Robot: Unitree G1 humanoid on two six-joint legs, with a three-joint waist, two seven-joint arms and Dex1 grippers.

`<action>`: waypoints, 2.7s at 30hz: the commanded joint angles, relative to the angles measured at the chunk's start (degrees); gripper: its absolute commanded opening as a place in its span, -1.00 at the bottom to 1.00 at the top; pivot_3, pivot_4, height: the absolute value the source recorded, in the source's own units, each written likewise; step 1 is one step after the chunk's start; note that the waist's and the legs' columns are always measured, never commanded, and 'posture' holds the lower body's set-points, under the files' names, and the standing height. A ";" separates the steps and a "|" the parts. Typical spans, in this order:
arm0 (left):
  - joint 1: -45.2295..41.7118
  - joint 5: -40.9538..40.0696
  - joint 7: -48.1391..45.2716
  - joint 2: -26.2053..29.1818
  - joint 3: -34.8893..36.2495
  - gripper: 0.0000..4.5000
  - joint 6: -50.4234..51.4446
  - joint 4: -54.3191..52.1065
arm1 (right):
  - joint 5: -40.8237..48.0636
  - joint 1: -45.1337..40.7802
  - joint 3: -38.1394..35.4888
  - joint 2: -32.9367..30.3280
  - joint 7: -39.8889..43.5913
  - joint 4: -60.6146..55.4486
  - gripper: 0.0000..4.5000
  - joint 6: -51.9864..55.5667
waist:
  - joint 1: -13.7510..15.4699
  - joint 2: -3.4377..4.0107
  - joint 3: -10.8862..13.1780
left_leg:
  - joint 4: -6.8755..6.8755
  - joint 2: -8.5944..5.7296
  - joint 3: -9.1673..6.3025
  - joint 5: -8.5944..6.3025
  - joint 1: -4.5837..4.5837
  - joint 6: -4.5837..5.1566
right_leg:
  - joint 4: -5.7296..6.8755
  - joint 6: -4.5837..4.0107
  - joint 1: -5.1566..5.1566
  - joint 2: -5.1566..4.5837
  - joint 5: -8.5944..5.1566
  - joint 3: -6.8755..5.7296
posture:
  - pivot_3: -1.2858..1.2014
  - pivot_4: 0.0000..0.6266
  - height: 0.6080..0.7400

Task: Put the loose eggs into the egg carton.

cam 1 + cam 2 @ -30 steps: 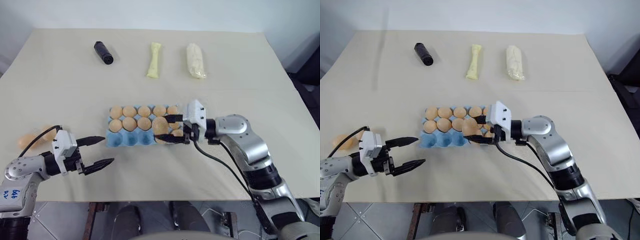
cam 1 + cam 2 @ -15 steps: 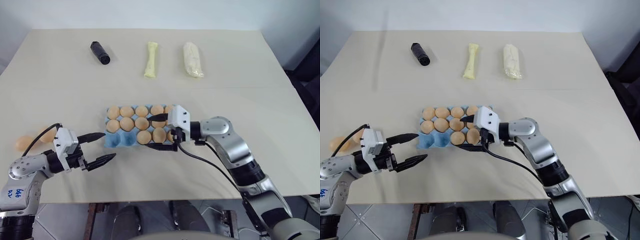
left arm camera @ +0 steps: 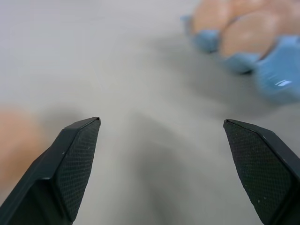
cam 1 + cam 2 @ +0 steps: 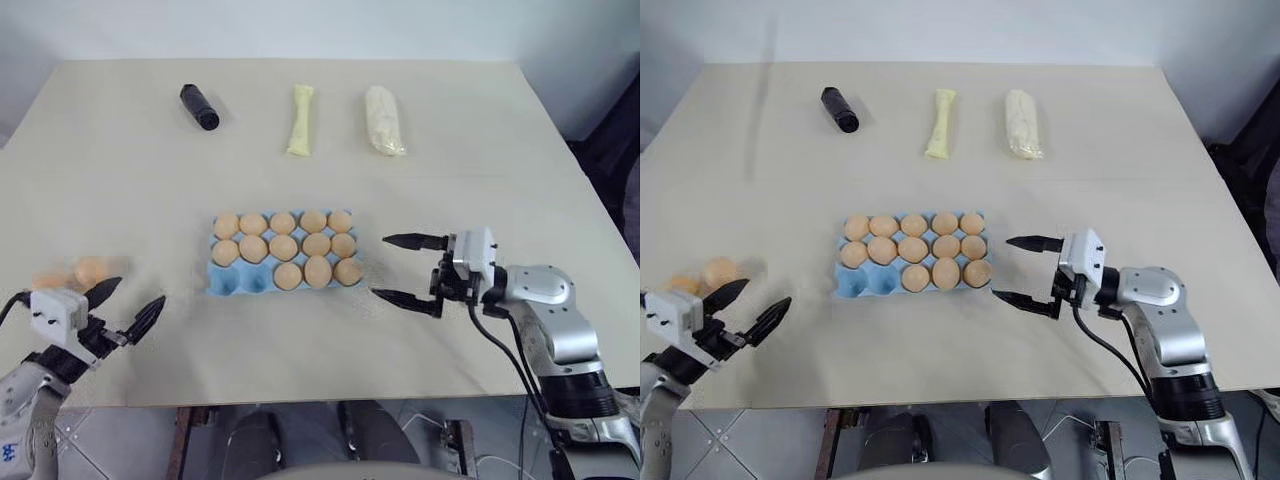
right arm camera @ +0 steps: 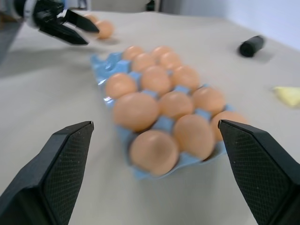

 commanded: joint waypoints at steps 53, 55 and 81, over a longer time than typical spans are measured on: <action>-31.36 3.03 -17.27 4.32 -31.93 -0.22 3.12 4.83 | 1.13 0.67 0.34 1.51 -5.34 -6.45 1.00 -4.14 | 2.72 -0.09 0.08 | -0.22 0.02 0.29 -0.09 0.66 0.03 | -0.71 0.04 0.76 0.11 0.21 -0.37 | 0.03 -0.52 1.00; -32.40 4.43 -17.73 3.69 -33.76 -0.22 2.09 6.99 | 1.07 0.96 0.27 1.51 -5.99 -6.99 1.00 -4.13 | 2.64 -0.09 0.08 | -0.23 0.06 0.38 -0.09 0.65 0.03 | -0.70 0.04 0.68 0.15 0.21 -0.27 | 0.03 -0.52 1.00; -6.03 1.57 2.39 -0.01 -1.59 0.94 -2.48 -4.56 | 2.00 -1.60 3.76 4.08 -4.15 -4.52 1.00 -4.77 | 1.32 -0.11 0.09 | -0.34 0.10 0.42 -0.13 0.48 0.11 | -0.63 0.06 0.39 -0.07 0.21 0.16 | 0.03 -0.52 1.00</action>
